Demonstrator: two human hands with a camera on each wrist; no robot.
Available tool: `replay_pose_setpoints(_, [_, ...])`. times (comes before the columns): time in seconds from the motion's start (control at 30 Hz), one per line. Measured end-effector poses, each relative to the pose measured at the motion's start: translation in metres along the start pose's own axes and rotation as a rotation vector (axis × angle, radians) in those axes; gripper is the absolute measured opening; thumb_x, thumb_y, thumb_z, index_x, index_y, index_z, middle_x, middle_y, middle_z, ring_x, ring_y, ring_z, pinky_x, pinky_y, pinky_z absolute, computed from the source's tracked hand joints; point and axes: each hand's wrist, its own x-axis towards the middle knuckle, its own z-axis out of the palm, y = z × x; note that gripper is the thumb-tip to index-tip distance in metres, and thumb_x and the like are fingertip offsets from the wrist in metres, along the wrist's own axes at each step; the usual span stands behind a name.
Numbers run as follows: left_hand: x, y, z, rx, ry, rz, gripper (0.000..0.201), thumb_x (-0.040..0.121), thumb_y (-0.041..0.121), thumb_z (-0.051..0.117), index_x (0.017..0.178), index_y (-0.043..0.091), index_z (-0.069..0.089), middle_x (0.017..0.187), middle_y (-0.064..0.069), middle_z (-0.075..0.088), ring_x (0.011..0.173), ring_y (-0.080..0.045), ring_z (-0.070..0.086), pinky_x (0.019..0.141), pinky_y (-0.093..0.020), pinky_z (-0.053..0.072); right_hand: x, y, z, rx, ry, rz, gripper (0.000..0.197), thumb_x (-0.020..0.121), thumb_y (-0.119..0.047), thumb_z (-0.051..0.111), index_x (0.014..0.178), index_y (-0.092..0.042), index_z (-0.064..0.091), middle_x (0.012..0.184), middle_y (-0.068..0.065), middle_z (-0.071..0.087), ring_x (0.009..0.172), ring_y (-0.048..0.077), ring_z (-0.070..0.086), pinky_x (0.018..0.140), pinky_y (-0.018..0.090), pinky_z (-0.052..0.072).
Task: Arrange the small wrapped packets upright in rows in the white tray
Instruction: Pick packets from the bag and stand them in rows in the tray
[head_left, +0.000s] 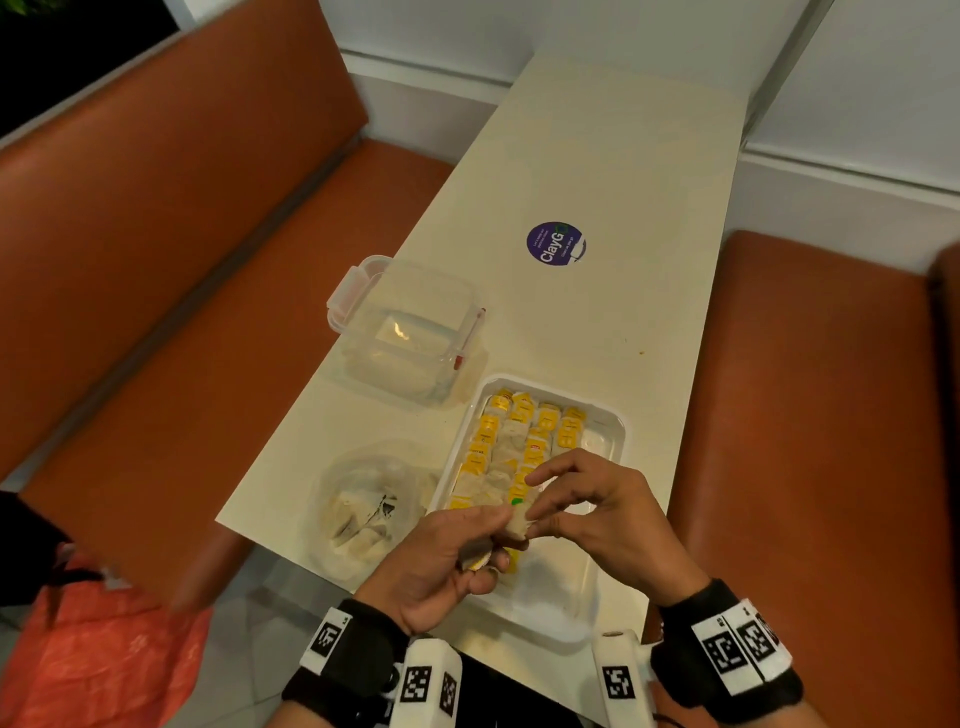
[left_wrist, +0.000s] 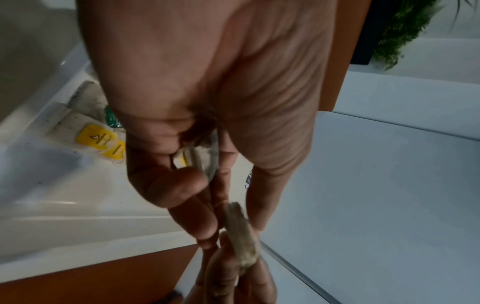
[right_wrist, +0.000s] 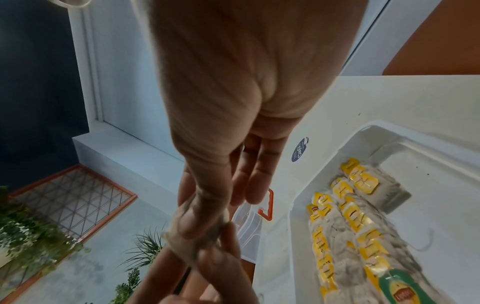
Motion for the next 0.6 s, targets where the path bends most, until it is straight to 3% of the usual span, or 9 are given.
replay_pose_setpoints(0.1, [-0.001, 0.000, 0.002, 0.035, -0.017, 0.034, 0.023, 0.094, 0.023, 0.078, 0.105, 0.004, 0.075, 0.093, -0.010, 0.067, 0.072, -0.014, 0.058, 0.049, -0.019, 0.039, -0.003, 0.002, -0.003, 0.018, -0.024, 0.039, 0.020, 0.068, -0.013, 0.095, 0.081, -0.023, 0.084, 0.110, -0.010, 0.072, 0.092, 0.018, 0.073, 0.081, 0.025, 0.058])
replay_pose_setpoints(0.2, [0.002, -0.001, 0.001, 0.071, 0.041, 0.084, 0.038, 0.091, 0.023, 0.079, 0.119, -0.002, 0.072, 0.087, -0.010, 0.064, 0.071, -0.015, 0.058, 0.049, -0.021, 0.043, -0.006, 0.000, -0.010, 0.134, -0.093, 0.122, 0.039, 0.063, -0.016, 0.099, 0.097, -0.022, 0.081, 0.115, -0.005, 0.073, 0.095, 0.021, 0.075, 0.087, 0.029, 0.060])
replay_pose_setpoints(0.3, [0.003, -0.003, 0.000, 0.103, 0.072, 0.124, 0.043, 0.089, 0.029, 0.080, 0.122, 0.002, 0.073, 0.084, -0.016, 0.064, 0.067, -0.017, 0.055, 0.055, -0.022, 0.046, -0.009, -0.006, -0.011, 0.234, -0.104, 0.238, 0.056, 0.060, -0.013, 0.100, 0.109, -0.023, 0.077, 0.112, 0.002, 0.075, 0.093, 0.025, 0.077, 0.087, 0.036, 0.062])
replay_pose_setpoints(0.43, [0.005, -0.007, 0.001, 0.112, 0.102, 0.140, 0.037, 0.091, 0.025, 0.078, 0.122, 0.006, 0.074, 0.086, -0.016, 0.065, 0.064, -0.016, 0.056, 0.059, -0.024, 0.049, -0.007, -0.005, 0.004, 0.297, 0.070, 0.284, 0.041, 0.075, -0.016, 0.092, 0.112, -0.019, 0.076, 0.098, 0.008, 0.077, 0.082, 0.031, 0.078, 0.080, 0.039, 0.064])
replay_pose_setpoints(0.6, [0.010, -0.013, 0.001, 0.133, 0.146, 0.133, 0.037, 0.092, 0.026, 0.077, 0.124, 0.008, 0.074, 0.102, -0.014, 0.075, 0.082, -0.019, 0.064, 0.063, -0.027, 0.049, -0.001, 0.020, 0.011, 0.241, 0.144, 0.349, 0.023, 0.084, -0.014, 0.086, 0.106, -0.020, 0.080, 0.091, 0.009, 0.077, 0.082, 0.027, 0.077, 0.080, 0.041, 0.065])
